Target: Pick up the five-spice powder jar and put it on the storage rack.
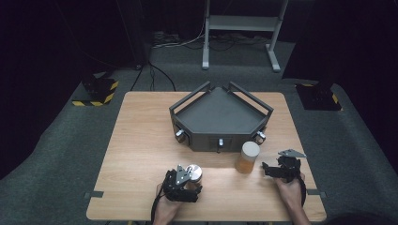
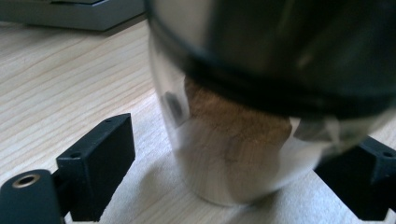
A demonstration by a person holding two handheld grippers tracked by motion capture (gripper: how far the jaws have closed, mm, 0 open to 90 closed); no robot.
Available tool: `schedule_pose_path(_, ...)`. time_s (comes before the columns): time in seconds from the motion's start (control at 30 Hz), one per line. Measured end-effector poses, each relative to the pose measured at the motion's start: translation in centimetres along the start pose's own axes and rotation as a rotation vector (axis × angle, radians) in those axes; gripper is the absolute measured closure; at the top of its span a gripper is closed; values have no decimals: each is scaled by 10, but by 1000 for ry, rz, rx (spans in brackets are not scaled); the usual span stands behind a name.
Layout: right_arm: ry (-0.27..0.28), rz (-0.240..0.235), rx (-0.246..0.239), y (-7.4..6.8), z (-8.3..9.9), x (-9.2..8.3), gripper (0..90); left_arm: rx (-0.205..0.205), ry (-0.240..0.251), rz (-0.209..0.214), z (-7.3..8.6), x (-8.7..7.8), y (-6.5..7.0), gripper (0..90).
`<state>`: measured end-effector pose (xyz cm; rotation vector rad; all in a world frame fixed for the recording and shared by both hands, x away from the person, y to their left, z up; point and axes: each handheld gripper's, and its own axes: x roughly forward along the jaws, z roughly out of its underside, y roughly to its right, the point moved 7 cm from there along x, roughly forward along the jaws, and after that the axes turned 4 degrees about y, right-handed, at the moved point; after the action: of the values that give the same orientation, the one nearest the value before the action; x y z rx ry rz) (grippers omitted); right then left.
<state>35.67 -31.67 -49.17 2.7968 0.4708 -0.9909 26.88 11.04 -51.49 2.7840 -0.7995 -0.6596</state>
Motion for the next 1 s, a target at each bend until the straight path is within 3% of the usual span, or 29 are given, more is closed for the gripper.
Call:
schedule_pose_path(0.13, 0, 0, 0, 0, 0, 0, 54, 1, 2, -5, 0, 4, 2, 126)
schedule_pose_path(0.17, 0, 0, 0, 0, 0, 0, 55, 292, -213, 19, -23, -6, -14, 130)
schedule_pose_path(0.27, 0, 0, -1, 0, 0, 0, 55, 306, -218, 15, -24, -5, -13, 141)
schedule_pose_path(0.4, 0, 0, -1, 0, 0, 0, 55, 312, -218, 11, -25, -3, -11, 165)
schedule_pose_path(0.43, 0, 0, -1, 0, 0, 0, 55, 109, -64, -20, -7, 5, 2, 172)
schedule_pose_path(0.67, 0, 0, -1, 0, 0, 0, 56, 114, -56, -24, -7, 5, 2, 227)
schedule_pose_path(0.7, 1, 0, -1, 0, 0, 0, 56, 317, -202, 4, -24, -3, -9, 232)
schedule_pose_path(0.73, 1, 0, -1, 0, 0, 0, 56, 122, -57, -23, -8, 5, 3, 236)
schedule_pose_path(1.0, 1, 0, -1, 0, 0, 0, 56, 125, -56, -18, -9, 6, 4, 271)
